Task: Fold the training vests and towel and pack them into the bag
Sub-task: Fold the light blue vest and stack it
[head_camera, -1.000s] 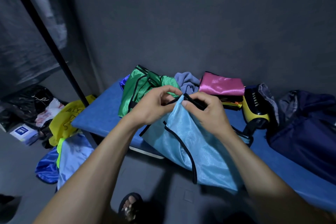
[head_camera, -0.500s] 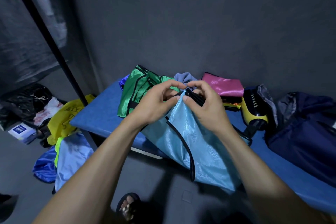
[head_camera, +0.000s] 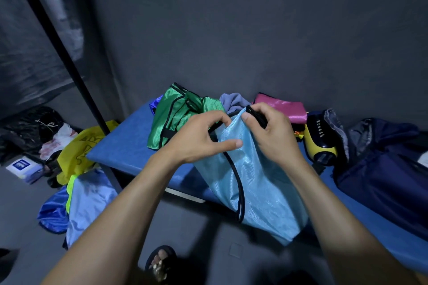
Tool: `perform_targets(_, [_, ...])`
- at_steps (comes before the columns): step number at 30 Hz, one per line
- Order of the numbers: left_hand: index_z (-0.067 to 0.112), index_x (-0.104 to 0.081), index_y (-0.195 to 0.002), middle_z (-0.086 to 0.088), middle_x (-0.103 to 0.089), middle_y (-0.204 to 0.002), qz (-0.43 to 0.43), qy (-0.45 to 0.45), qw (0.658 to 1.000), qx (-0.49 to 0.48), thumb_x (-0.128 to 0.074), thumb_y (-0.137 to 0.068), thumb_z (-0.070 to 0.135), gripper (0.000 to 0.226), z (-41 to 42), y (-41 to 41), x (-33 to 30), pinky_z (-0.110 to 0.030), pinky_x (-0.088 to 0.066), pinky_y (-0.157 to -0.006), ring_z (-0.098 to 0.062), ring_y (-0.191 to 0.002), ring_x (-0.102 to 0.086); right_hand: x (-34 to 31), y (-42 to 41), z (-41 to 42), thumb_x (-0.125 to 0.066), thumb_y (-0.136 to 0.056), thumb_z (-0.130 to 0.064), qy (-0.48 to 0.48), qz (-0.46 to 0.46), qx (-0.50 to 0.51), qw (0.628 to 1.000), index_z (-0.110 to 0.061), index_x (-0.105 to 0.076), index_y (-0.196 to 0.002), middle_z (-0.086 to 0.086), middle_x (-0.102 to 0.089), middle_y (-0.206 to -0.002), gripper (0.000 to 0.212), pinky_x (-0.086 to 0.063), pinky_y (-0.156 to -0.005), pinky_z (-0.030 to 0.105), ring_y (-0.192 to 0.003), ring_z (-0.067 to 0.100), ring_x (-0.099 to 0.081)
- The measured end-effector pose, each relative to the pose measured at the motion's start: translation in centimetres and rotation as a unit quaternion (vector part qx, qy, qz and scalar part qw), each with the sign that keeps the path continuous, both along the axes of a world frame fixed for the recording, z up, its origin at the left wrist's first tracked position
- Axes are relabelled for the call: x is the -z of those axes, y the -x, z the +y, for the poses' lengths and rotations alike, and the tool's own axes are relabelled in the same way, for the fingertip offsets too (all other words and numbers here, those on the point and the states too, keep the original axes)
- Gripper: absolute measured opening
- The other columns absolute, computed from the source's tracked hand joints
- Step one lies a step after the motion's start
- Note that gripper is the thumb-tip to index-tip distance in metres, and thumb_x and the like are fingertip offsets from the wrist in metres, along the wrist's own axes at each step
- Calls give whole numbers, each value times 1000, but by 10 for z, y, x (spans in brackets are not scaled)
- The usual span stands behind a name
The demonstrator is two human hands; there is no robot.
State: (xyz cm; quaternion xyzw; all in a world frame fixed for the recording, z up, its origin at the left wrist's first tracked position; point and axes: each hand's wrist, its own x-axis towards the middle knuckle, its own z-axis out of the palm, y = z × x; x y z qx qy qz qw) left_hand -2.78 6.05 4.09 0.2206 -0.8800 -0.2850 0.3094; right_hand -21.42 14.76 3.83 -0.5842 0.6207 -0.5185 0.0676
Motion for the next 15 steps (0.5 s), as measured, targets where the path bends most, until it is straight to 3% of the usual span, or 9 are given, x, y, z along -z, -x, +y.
perform_targets(2, [21,-69,-89,10,-66,-83,2,25,1000,-7,-82,-85,39,22,0,2,0,-24,-42,-70,-5,-75,-58,0,2,1,-63,-100,-30,0,-7,0,1000,-18,-68,-97,-5,-69,-83,13,-51,-72,40,-77,16,-63])
perform_targets(5, [19,-69,-83,0,-66,-74,30,-29,999,-4,-78,-90,32,18,-5,2,0,-29,-41,-61,-7,-64,-52,1,7,2,-63,-99,-29,-3,-53,-19,998,-19,-68,-99,-2,-70,-87,11,-53,-75,42,-82,21,-65])
perform_targets(10, [16,-62,-80,-2,-68,-75,40,-66,997,25,-75,-93,26,20,-4,4,-1,-31,-42,-60,-12,-65,-56,-4,21,3,-69,-98,-23,-67,-76,-101,990,-15,-68,-119,-6,-74,-110,22,-53,-90,24,-104,7,-69])
perform_targets(13, [18,-59,-82,2,-68,-76,32,-47,998,18,-74,-93,24,20,-4,6,-1,-34,-45,-62,-16,-66,-60,-8,28,6,-68,-99,-28,-117,-63,-113,985,-16,-72,-108,-7,-75,-99,16,-54,-81,32,-89,11,-70])
perform_targets(15, [19,-58,-86,4,-68,-80,32,-30,999,10,-74,-93,23,18,-4,6,-2,-35,-49,-67,-17,-73,-64,-9,29,8,-65,-100,-32,-134,-54,-122,982,-14,-68,-90,-9,-62,-76,21,-45,-66,36,-68,9,-56])
